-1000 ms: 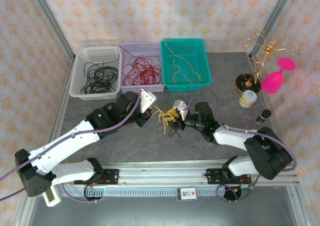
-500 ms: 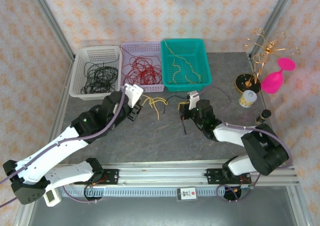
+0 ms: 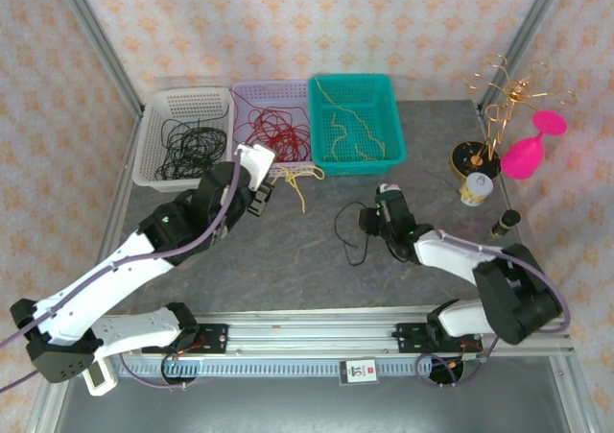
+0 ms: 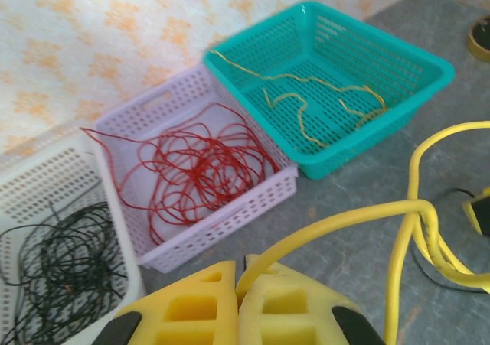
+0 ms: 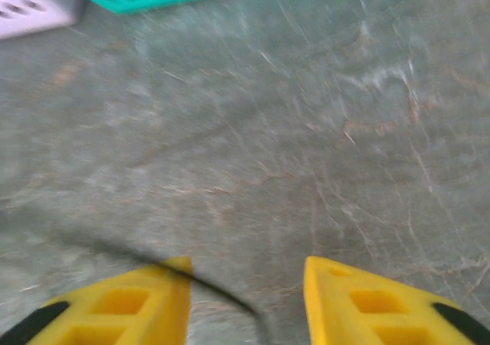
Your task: Untangle the cables
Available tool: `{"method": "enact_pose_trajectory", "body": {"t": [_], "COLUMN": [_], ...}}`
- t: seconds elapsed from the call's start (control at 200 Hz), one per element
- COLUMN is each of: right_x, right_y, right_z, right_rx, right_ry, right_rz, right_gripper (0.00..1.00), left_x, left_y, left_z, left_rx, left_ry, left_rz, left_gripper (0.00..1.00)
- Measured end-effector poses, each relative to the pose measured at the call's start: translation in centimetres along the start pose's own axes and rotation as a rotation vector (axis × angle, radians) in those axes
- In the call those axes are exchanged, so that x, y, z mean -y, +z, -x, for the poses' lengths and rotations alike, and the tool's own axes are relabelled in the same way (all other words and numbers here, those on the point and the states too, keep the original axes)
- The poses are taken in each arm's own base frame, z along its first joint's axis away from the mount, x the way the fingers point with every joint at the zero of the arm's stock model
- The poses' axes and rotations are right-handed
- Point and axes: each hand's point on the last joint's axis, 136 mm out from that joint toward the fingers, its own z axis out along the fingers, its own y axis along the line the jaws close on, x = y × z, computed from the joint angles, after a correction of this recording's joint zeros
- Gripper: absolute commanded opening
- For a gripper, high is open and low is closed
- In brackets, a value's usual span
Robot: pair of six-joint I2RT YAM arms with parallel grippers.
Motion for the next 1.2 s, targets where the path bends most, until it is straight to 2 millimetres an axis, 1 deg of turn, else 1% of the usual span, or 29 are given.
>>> {"method": "enact_pose_trajectory", "body": {"t": [0.05,0.12,0.165,0.215,0.26,0.345,0.42,0.511,0.621,0.751,0.781,0.866,0.956,1.066,1.201], "right_x": [-1.5,-4.3,-6.6,-9.3,-11.8,-15.7,-18.0,-19.8,-20.4,-20.1,-19.9,-19.4,-19.0,-18.5,-16.8], "right_y": [-1.5,-4.2,-6.1,-7.9,-9.3,-11.4,-12.7,-13.5,-13.7,-13.5,-13.4,-13.3,-13.0,-12.4,-11.4], "right_z": [1.6,3.9,5.1,5.9,6.1,5.4,4.6,3.7,3.1,2.5,2.2,1.4,0.8,0.5,0.5], "right_rx": [0.043,0.116,0.155,0.182,0.191,0.175,0.153,0.124,0.098,0.079,0.074,0.059,0.04,0.036,0.045], "right_ry": [-0.009,-0.032,-0.058,-0.088,-0.113,-0.13,-0.139,-0.145,-0.131,-0.12,-0.12,-0.12,-0.115,-0.112,-0.11], "right_rz": [0.068,0.202,0.305,0.422,0.532,0.718,0.831,0.916,0.962,0.959,0.954,0.945,0.934,0.899,0.788], "right_gripper": [0.46,0.45,0.44,0.44,0.44,0.44,0.44,0.4,0.32,0.3,0.28,0.21,0.08,0.0,0.0], "left_x": [0.8,1.7,2.2,2.6,2.9,3.4,3.6,3.6,3.6,3.7,3.7,3.7,3.7,3.6,2.7], "left_y": [0.8,1.6,2.0,2.3,2.6,3.0,3.1,3.1,3.2,3.3,3.3,3.3,3.3,3.3,3.6], "left_z": [-0.8,-1.9,-2.5,-2.8,-2.8,-2.7,-2.7,-2.7,-2.8,-2.9,-2.9,-2.9,-2.8,-2.9,-2.9], "left_rx": [-0.028,-0.062,-0.078,-0.088,-0.091,-0.089,-0.09,-0.09,-0.092,-0.096,-0.096,-0.096,-0.094,-0.095,-0.099], "left_ry": [0.01,0.016,0.015,0.012,0.004,-0.009,-0.014,-0.018,-0.018,-0.016,-0.016,-0.016,-0.016,-0.016,-0.029], "left_rz": [-0.02,-0.048,-0.064,-0.08,-0.089,-0.104,-0.11,-0.11,-0.11,-0.109,-0.109,-0.109,-0.109,-0.104,-0.067], "left_gripper": [0.0,0.0,0.0,0.0,0.0,0.0,0.0,0.0,0.0,0.0,0.0,0.0,0.0,0.0,0.0]}}
